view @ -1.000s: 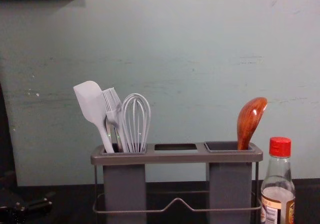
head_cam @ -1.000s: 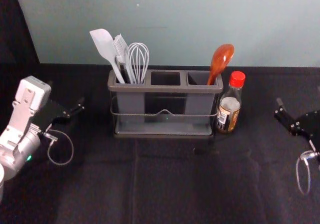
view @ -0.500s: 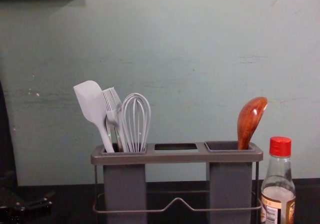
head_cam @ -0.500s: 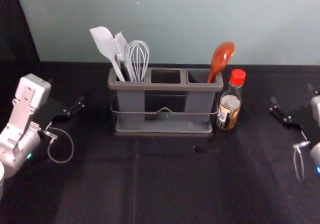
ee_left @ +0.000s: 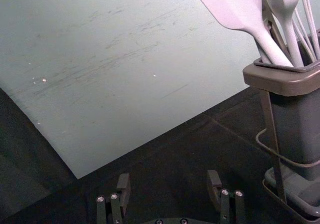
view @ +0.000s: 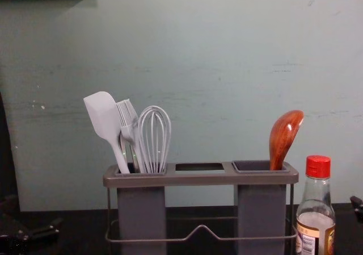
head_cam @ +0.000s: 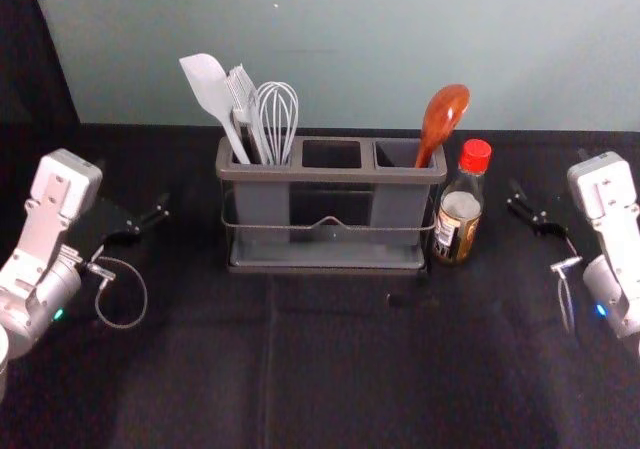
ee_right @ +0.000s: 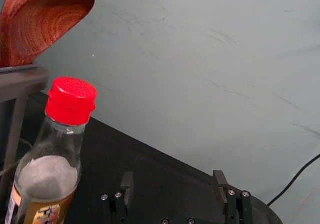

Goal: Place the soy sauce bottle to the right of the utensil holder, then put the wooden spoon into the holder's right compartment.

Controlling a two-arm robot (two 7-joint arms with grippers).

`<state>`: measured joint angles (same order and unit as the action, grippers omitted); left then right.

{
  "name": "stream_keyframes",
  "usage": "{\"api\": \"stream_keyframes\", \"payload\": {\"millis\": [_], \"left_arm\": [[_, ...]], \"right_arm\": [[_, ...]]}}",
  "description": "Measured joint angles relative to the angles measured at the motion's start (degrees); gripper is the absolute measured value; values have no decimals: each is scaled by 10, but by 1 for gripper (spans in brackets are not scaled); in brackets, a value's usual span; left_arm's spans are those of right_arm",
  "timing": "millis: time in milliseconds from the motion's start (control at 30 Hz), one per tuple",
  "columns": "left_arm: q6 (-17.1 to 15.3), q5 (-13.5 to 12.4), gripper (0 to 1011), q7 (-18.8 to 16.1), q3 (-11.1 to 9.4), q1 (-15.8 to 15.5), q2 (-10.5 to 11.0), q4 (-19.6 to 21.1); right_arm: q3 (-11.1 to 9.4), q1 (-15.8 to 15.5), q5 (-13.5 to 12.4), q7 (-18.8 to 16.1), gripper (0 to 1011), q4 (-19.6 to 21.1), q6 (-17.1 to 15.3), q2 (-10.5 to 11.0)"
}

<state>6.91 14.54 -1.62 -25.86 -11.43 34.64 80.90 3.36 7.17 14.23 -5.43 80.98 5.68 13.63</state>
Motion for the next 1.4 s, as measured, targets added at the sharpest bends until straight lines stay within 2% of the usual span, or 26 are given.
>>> {"api": "stream_keyframes", "payload": {"millis": [300,1400], "left_arm": [[0,0,1005,0,0,0,0,0],[0,0,1005,0,0,0,0,0]], "right_arm": [[7,16,6,12,1004,-12,-4,-10],[6,15,6,12,1004,-12,-2,-10]]}}
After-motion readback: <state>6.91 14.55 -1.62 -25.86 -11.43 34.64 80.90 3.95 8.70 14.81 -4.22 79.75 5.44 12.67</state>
